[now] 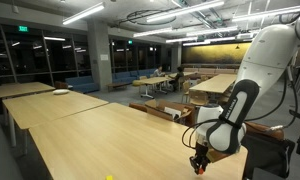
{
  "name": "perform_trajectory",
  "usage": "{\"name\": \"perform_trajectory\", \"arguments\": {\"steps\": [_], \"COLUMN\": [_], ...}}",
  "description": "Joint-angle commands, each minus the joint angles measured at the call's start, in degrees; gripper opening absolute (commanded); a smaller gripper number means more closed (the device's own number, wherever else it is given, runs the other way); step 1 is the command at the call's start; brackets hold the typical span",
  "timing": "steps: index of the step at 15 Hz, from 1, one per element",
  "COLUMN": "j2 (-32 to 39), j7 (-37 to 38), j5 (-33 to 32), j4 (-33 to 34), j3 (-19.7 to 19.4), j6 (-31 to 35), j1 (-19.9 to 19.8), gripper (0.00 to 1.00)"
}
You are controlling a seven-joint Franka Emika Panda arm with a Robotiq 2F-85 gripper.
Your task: Put the objects on the right of the table in the black bowl
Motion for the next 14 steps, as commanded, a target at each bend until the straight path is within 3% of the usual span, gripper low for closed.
{"name": "perform_trajectory", "arguments": {"steps": [1, 7, 14], "j2": [-6.6, -4.6, -2.4], "j7": [-5.2, -25.2, -34.8], "j5": [-2.7, 8.9, 3.1], "j4": [-0.1, 7.3, 12.8], "j3": [3.2, 12.2, 15.3], "j6": [-2.4, -9.4, -19.8], "j1": [-0.3, -0.3, 0.8], "gripper": [0.24, 0.24, 0.24]}}
